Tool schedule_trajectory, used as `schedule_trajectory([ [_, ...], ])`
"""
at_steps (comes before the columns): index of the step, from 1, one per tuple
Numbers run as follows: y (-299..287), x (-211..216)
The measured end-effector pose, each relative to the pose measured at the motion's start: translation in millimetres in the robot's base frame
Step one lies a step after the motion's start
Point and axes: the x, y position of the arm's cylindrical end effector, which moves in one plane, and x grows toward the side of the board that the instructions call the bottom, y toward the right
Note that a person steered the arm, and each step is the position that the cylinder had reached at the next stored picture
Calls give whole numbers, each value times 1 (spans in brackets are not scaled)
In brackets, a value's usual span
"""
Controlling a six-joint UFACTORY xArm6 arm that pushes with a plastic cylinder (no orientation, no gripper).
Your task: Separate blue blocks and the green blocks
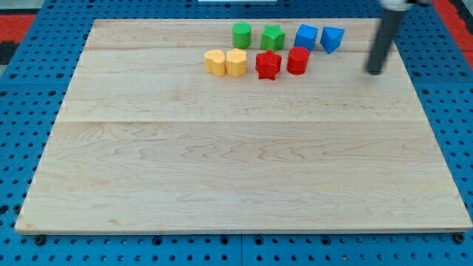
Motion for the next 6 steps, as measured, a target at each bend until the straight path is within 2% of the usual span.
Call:
schedule_trajectory([
  [1, 51, -63],
  [2, -25, -85],
  [3, -153, -94],
  [4, -185, -121],
  [6, -316, -68],
])
